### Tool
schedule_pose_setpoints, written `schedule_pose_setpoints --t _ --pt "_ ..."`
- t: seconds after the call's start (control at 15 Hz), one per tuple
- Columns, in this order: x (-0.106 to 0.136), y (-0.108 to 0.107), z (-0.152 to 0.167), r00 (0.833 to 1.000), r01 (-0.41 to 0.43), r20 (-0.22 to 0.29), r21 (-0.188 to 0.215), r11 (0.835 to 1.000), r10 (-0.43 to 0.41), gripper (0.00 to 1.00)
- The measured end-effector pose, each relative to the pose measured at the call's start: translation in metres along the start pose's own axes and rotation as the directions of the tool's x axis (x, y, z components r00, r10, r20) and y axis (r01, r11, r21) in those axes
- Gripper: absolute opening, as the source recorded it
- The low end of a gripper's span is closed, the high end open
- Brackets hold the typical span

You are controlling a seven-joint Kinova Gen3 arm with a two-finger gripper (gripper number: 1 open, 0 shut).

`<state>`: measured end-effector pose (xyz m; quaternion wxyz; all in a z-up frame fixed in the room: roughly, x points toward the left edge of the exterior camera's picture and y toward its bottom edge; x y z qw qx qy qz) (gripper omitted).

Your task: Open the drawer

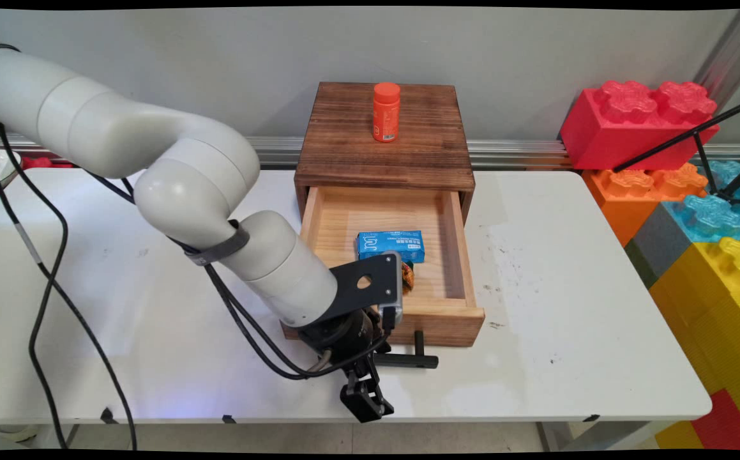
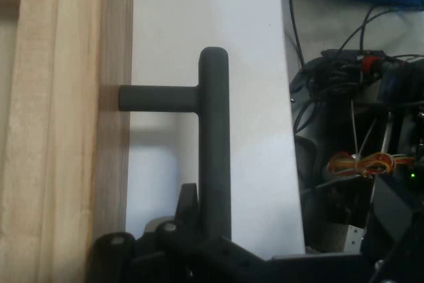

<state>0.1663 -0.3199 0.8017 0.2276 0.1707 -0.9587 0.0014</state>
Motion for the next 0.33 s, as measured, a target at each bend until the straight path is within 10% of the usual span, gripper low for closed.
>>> schedule_pose_setpoints --t 0.33 --pt "0.0006 0.0064 -0.0012 1.0 0.007 -0.002 0.0 1.0 -0.007 1.0"
